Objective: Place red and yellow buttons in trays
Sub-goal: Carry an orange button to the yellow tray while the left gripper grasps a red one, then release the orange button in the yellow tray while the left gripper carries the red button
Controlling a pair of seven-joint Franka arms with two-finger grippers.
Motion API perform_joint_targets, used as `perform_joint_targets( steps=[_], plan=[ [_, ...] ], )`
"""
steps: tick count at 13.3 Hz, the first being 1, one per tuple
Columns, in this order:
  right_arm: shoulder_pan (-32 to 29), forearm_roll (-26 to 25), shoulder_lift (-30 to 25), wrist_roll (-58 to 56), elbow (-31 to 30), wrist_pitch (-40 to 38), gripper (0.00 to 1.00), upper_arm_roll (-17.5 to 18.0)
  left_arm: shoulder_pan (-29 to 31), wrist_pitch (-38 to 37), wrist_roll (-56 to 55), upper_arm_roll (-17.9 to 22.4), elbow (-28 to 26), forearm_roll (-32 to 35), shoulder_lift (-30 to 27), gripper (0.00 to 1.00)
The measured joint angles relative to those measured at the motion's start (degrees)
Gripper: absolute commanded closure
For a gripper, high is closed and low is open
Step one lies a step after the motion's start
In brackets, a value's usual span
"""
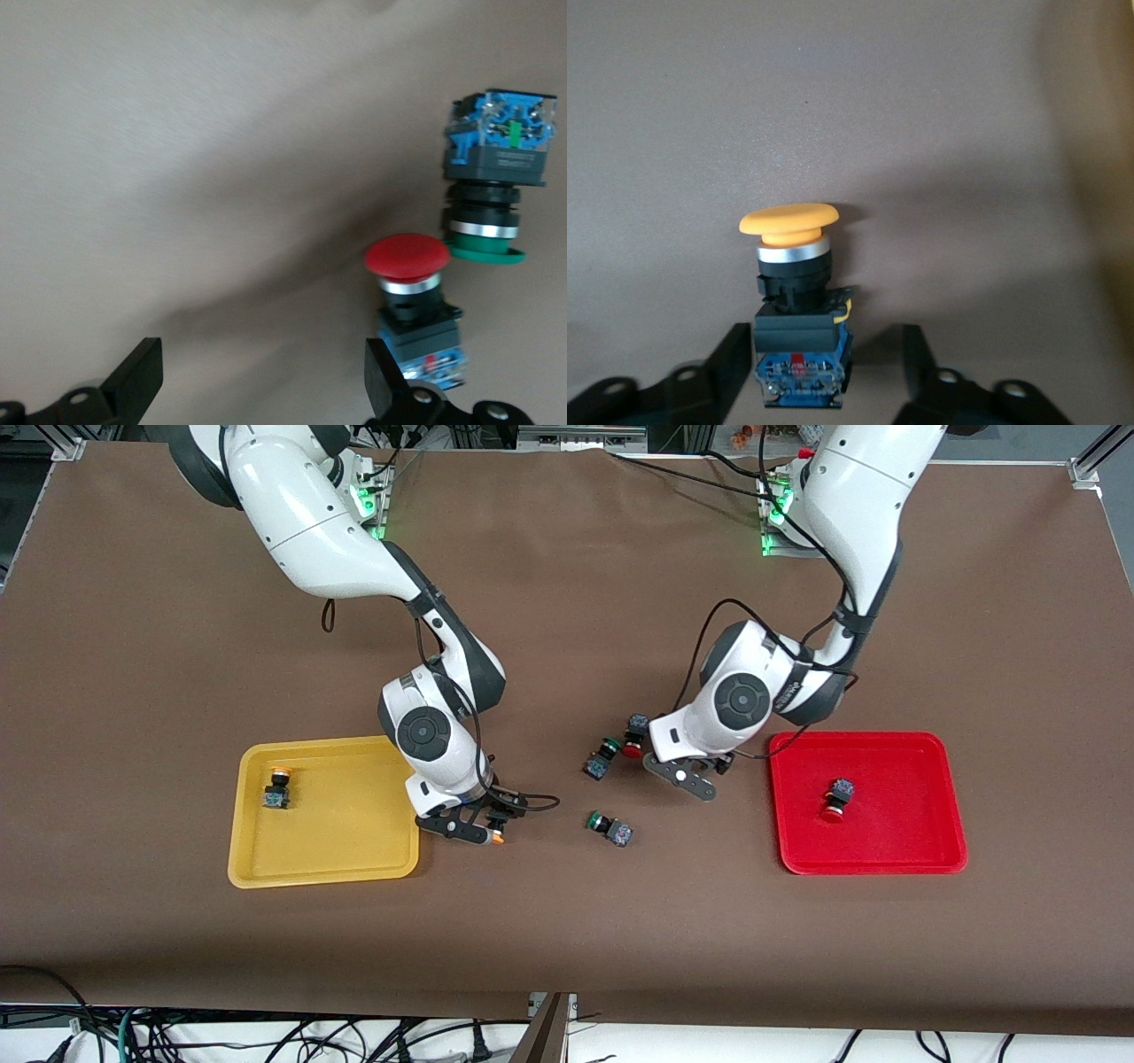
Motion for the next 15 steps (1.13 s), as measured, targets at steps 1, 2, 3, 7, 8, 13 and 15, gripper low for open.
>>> perform_joint_targets(
  steps=[1,2,3,7,8,13,15],
  plan=[
    [0.03,-0.53,-0.03,-0.01,0.27,-0.13,1.0,-0.19,-0.23,0.29,-1.97,-0.45,-0.42,0.0,-0.04,0.0],
    [0.01,-1.25,-0.21,-0.19,0.74,-1.22,1.0,-0.65,-0.61,0.41,-3.59,-0.75,-0.46,0.0,-0.11,0.0],
    [-0.1,-1.68,-0.59,-1.08,1.38,-4.04,1.0,-1.2,-1.21,0.51,-5.14,-0.95,-0.46,0.0,-0.28,0.0],
    [-5.62,-1.53,-4.97,-12.07,5.25,-19.3,1.0,-1.53,-5.3,1.16,-10.88,-1.2,-0.77,0.01,-0.7,0.0],
    [-7.78,-1.38,-6.18,-15.52,5.65,-21.69,1.0,-1.34,-5.89,1.7,-11.45,-1.18,-1.17,0.01,-0.54,0.2],
    [-13.92,-1.29,-7.21,-27.67,4.63,-27.88,1.0,-1.13,-5.94,3.0,-11.6,-1.02,-2.24,0.01,0.0,0.75],
    [-15.61,-1.29,-6.75,-29.59,2.21,-28.48,1.0,-1.14,-5.92,3.0,-11.6,-1.0,-2.27,0.03,-0.04,0.79]
  ],
)
